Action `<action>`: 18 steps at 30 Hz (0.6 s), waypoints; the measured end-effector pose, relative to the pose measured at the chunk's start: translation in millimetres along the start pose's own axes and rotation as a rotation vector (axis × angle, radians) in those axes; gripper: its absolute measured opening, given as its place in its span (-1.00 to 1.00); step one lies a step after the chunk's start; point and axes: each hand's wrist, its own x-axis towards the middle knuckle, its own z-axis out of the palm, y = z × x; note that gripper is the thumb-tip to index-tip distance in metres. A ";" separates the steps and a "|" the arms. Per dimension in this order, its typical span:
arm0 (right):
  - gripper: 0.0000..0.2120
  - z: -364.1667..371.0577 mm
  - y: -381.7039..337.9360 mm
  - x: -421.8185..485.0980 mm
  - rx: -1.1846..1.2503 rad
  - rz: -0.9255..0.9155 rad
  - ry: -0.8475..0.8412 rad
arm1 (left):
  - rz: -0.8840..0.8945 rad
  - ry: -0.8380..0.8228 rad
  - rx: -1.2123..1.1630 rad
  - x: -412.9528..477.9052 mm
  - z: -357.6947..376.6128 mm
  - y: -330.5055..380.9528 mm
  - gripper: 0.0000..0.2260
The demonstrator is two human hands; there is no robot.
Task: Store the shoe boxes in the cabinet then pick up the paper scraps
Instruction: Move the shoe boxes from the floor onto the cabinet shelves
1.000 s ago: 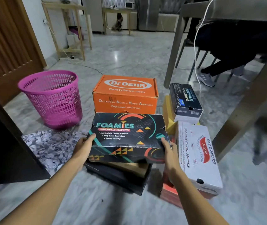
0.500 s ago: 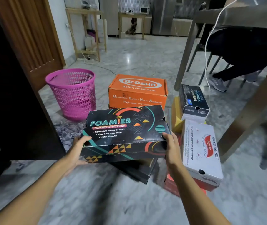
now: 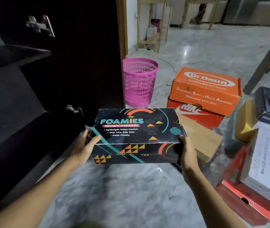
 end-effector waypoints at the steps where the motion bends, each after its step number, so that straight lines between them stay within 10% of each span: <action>1: -0.62 12.6 2.2 -0.6 -0.010 -0.012 -0.014 | 0.018 0.048 -0.012 -1.7 -6.5 -7.1 -0.38; 10: -0.55 163.2 2.4 -15.5 -0.136 -0.063 -0.323 | -0.168 0.814 -0.205 -35.2 -74.9 -66.6 -0.49; 18: -0.35 243.0 30.8 -4.1 -0.180 -0.069 -0.509 | -0.190 0.895 -0.187 -55.2 -120.1 -86.6 -0.59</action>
